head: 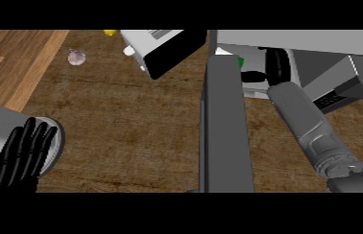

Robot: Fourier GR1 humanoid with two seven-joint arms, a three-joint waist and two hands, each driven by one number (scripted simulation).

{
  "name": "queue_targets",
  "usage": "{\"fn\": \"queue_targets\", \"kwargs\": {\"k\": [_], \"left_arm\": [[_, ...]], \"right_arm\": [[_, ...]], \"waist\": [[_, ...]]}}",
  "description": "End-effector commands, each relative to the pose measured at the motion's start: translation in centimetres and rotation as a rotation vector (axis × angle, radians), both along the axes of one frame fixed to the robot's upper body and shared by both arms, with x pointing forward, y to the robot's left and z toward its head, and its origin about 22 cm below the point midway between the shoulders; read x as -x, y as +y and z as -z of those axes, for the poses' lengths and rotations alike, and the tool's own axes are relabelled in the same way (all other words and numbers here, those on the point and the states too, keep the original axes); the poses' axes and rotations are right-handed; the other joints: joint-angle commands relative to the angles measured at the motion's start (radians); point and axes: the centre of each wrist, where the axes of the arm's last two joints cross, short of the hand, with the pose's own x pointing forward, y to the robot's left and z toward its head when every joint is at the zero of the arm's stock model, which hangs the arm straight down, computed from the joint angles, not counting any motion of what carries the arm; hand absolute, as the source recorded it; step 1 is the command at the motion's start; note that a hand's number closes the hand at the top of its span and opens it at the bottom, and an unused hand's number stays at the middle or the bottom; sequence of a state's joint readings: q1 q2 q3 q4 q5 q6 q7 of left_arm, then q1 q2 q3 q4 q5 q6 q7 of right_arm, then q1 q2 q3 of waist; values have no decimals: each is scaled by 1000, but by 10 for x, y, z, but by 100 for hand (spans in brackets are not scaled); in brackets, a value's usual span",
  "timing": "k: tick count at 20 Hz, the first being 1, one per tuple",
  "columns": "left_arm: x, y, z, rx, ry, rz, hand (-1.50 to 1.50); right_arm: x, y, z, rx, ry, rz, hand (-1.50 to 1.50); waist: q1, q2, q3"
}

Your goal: Pick up the milk, place it into the microwave and close the microwave

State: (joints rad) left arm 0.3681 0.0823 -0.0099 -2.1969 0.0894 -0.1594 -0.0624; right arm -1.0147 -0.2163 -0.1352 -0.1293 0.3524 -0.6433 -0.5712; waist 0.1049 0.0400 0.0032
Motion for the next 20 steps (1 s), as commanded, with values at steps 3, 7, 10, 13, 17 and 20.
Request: {"fn": "queue_targets", "kwargs": {"k": [3,7,10,13,17,20], "left_arm": [[0,-4,1,-8,-1,16,-150],[1,-1,3,-29,-5,-17,-150],[1,0,1,-22,-5,7,-150],[-3,-6,6,-34,8,17,-150],[7,-15,-2,-22,-10,4,-150],[0,-19,3,-40,-7,6,-150]], "right_arm": [[1,22,5,-6,32,-53,-150],[-3,24,-2,-37,11,-70,-150],[0,18,3,-51,-12,-15,-150],[-7,24,-9,-53,0,8,-150],[-8,-7,-15,-76,-43,30,-150],[-9,5,-15,-95,-67,64,-150]], "waist": [[3,2,1],[-20,-9,0],[-8,0,1],[-15,-3,0],[-22,-9,1],[-19,-3,1]]}}
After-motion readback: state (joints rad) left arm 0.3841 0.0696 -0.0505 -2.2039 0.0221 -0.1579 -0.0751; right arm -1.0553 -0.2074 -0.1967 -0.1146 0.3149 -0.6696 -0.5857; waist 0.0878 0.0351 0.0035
